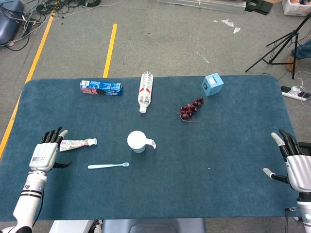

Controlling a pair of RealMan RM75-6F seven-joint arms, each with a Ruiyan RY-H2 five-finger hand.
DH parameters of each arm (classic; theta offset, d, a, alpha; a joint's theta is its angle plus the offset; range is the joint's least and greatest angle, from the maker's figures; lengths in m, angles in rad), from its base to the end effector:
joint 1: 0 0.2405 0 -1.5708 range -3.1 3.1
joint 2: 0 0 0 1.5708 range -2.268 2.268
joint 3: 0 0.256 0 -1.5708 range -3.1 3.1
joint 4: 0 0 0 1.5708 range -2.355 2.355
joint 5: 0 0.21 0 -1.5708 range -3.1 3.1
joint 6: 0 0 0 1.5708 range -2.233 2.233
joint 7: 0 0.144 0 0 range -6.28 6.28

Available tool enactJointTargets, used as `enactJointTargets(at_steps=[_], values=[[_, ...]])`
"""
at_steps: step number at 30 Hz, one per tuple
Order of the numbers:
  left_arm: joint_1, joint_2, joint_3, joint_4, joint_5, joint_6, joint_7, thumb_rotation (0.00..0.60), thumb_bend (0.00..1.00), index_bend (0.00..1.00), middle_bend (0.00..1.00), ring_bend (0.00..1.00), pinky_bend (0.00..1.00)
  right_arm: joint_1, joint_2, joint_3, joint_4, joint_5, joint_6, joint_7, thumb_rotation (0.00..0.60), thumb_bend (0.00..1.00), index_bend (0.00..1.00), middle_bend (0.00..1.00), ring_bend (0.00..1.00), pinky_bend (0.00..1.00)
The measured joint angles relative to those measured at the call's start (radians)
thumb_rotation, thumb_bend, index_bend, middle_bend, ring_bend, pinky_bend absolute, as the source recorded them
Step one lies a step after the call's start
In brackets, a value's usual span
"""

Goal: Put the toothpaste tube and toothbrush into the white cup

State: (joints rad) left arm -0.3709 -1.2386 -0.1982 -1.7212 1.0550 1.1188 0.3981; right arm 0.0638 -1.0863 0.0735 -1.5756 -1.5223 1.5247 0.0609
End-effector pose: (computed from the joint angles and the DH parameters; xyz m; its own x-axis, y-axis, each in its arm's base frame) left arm -0.2617 0.2793 0.0933 0.4266 0.2261 0.8757 0.8968 0.0194 -0.4419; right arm -0.3167 -0.1798 0.1806 0.4017 0.0561 0.9140 -0.9151 -0.0121 0.4029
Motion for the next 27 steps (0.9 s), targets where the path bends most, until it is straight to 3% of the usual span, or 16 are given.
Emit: enactJointTargets(at_steps=[5, 18, 27], values=[[-0.059, -0.052, -0.025, 0.068, -0.055, -0.050, 0.000, 0.600, 0.00, 0.10, 0.00, 0.00, 0.00, 0.002, -0.001, 0.001, 0.000, 0.003, -0.005, -0.001, 0.600, 0.00, 0.00, 0.00, 0.03, 0.42], [-0.161, -0.137, -0.049, 0.244, -0.258, -0.235, -0.062, 0.600, 0.00, 0.18, 0.00, 0.00, 0.00, 0.004, 0.002, 0.005, 0.002, 0.018, -0.018, 0.004, 0.600, 0.00, 0.06, 0.02, 0.03, 0.42], [-0.196, -0.164, -0.053, 0.338, -0.277, -0.303, -0.167, 0.600, 0.15, 0.23, 0.00, 0.00, 0.00, 0.007, 0.001, 0.005, 0.000, 0.022, -0.026, -0.003, 0.600, 0.00, 0.07, 0.03, 0.03, 0.42]])
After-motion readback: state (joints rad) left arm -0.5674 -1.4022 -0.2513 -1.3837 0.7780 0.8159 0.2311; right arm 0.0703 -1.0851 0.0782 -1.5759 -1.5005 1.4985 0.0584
